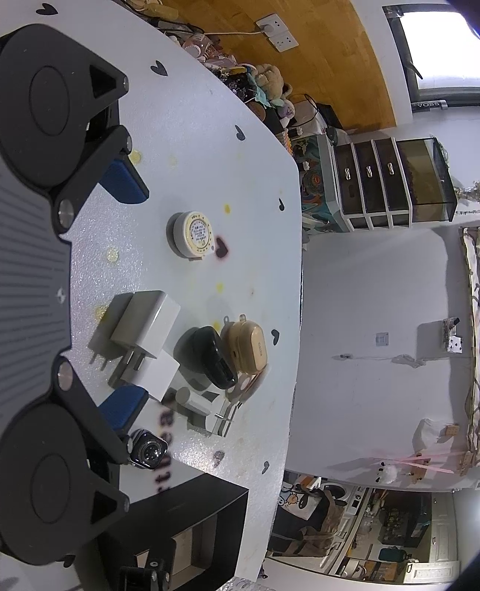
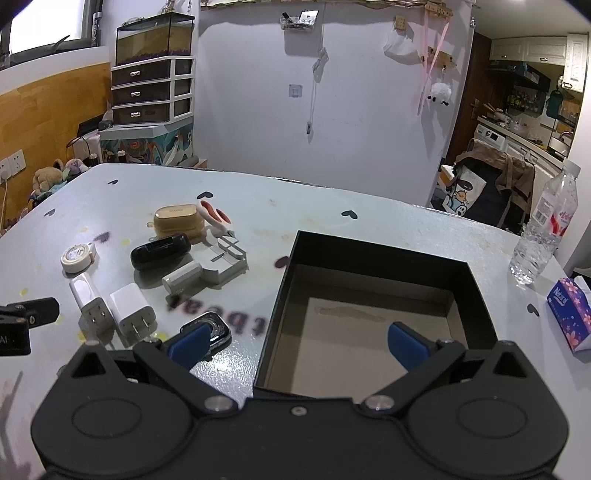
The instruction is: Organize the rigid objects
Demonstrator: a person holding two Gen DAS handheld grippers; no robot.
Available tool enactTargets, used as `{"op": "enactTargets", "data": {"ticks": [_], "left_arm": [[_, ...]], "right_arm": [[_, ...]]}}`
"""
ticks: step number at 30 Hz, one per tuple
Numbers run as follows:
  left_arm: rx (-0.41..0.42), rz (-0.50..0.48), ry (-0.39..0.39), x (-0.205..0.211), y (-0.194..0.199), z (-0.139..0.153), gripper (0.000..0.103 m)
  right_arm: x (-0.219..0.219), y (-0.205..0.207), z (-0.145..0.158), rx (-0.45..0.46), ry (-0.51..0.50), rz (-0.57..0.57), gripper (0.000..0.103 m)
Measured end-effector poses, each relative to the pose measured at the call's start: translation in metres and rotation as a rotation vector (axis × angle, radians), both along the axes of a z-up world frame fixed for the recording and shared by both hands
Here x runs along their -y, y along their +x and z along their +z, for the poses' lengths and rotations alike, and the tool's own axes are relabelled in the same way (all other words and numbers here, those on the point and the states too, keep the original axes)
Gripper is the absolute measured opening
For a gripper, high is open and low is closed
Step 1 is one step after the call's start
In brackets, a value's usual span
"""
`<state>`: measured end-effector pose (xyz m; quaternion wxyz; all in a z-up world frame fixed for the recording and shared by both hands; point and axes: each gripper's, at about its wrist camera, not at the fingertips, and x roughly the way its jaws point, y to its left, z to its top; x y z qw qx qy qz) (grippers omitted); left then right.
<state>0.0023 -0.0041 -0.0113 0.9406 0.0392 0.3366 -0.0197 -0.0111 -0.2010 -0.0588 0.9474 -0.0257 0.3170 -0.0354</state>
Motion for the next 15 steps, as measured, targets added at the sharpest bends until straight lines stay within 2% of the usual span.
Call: {"op": "enactTargets", "data": {"ticks": [15], "left_arm": [[-0.005,-0.001,-0.001,0.0008,-0.0005,-0.0008,0.103]], "right_arm": [[0.0011,-0.0003,-0.0024,-0.009,0.002,-0.004,0.103]]}}
